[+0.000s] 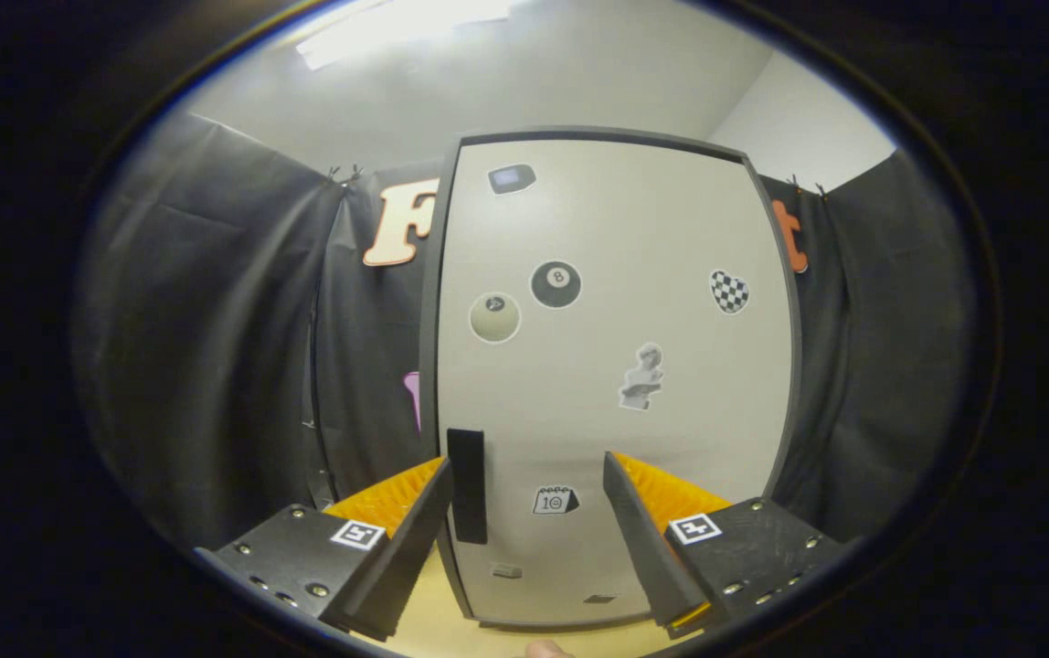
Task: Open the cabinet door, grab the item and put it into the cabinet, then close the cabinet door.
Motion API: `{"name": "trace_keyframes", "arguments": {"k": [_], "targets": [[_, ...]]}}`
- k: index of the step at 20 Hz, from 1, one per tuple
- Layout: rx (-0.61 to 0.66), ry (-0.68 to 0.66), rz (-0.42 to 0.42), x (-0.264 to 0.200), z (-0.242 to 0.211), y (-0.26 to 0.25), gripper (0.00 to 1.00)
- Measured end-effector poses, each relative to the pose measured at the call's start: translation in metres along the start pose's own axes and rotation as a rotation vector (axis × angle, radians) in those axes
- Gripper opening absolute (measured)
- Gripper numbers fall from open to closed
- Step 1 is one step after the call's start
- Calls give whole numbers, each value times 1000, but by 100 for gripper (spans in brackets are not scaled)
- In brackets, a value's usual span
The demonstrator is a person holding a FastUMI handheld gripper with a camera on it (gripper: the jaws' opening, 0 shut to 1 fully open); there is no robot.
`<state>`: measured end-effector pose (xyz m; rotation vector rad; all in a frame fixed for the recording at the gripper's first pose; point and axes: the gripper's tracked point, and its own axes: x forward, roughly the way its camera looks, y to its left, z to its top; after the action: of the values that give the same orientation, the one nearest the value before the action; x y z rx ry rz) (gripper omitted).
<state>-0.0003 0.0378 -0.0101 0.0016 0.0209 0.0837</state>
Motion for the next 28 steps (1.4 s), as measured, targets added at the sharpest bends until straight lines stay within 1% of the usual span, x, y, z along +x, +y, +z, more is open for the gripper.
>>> {"name": "trace_keyframes", "arguments": {"k": [3,7,11,16,21,23,25,26,27,28], "targets": [[-4,17,28,4,-8,13,97],[-23,42,44,15,-21,28,97],[-44,71,24,36,-35,35,97],[-54,91,19,59,-50,48,97],[-54,110,-6,81,-60,50,97],[-44,119,-21,89,-64,47,91],[-45,113,-42,90,-63,44,80],[-62,110,-50,89,-64,43,75],[-87,100,-76,91,-63,36,70],[-89,100,-79,89,-64,38,65]]}}
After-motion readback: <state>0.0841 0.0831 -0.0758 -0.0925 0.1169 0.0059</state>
